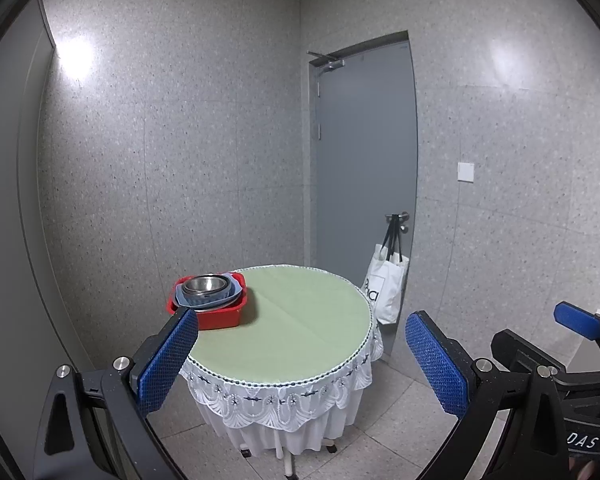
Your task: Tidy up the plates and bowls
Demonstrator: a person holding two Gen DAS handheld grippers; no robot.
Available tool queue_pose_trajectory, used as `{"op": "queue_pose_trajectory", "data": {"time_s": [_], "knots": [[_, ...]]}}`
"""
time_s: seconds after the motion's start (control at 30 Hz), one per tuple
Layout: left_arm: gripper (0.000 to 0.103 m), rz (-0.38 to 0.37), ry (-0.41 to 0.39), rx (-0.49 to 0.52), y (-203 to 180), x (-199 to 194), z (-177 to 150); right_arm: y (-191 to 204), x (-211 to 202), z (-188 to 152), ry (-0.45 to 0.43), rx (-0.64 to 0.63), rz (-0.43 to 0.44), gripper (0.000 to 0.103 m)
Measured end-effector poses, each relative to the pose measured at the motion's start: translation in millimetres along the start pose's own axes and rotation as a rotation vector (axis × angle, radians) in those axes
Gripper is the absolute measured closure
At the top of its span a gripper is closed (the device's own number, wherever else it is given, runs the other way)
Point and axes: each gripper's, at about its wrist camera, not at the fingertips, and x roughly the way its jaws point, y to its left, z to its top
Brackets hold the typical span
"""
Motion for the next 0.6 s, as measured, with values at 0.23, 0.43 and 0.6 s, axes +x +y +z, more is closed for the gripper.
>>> {"op": "queue_pose_trajectory", "data": {"time_s": [0.23, 0.43, 0.6], "knots": [[0.001, -0.003, 0.002, -0.003, 5.0, 5.3, -0.7, -0.7, 1.2, 0.6, 0.0, 0.001, 0.002, 0.0], [0.001, -0.005, -0.001, 0.001, 11.2, 9.7, -0.8, -1.8, 2.2, 1.3, 0.001, 0.001, 0.001, 0.0], [0.001, -0.011, -0.006, 0.003, 18.4, 15.7, -0.7, -7.1, 6.9, 4.9, -0.001, -0.001, 0.005, 0.0]]}}
